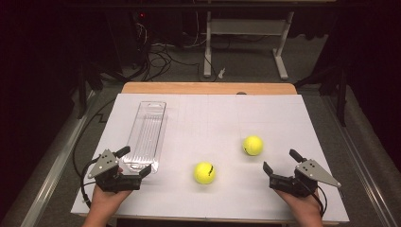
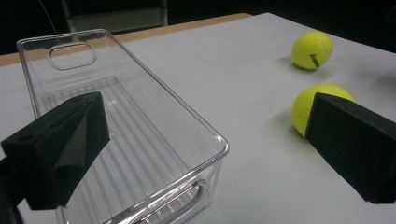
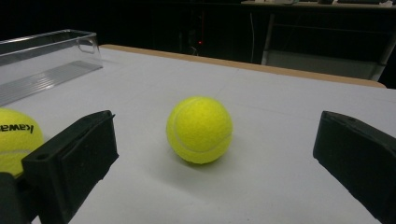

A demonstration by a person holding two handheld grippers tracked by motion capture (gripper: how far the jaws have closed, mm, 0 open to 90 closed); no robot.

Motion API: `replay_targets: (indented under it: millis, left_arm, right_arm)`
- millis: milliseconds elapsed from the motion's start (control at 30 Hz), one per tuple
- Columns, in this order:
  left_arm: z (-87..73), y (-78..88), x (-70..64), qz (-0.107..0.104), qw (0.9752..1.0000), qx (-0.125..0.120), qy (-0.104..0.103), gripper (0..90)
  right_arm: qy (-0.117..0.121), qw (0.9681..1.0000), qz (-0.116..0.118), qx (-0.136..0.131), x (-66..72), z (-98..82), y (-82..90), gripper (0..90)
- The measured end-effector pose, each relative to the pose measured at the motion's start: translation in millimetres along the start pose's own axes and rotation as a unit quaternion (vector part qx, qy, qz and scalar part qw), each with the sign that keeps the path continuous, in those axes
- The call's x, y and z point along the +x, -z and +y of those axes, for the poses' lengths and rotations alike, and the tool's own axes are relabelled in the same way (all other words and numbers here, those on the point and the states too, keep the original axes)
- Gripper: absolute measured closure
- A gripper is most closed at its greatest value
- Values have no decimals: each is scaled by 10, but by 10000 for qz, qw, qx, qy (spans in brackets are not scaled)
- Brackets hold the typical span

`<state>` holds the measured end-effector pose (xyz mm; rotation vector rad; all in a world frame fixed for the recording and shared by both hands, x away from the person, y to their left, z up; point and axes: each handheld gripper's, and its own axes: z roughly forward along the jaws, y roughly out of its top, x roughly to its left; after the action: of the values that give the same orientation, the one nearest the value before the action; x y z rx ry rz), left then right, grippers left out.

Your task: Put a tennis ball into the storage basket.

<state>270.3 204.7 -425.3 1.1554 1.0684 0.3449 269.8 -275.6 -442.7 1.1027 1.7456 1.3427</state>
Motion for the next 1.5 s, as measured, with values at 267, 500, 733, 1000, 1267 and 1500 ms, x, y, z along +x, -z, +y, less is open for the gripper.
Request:
replay_targets:
  millis: [267,500,733,1000,1267,1500]
  left_arm:
    - [-16,-8,1,13,10000,49,-58,7]
    - [-4,53,56,-28,9977,475,-478,8]
    - [-11,-29,4,54,10000,19,15,7]
    - [-12,-6,17,93,9999,43,-40,7]
    - [9,16,33,163,9999,12,-54,7]
    - [25,11,42,228,9997,-11,-43,8]
  right_arm:
    - [-20,10000,-12,13,-1,-15,-36,2]
    - [-46,10000,-7,13,-4,-10,-58,2]
    - [-78,10000,-44,5,-25,-28,-69,2]
    - [33,10000,-38,68,-8,-26,-87,2]
    - [38,9999,-40,141,7,-27,-96,2]
    - [26,9998,-57,176,-13,-35,-97,2]
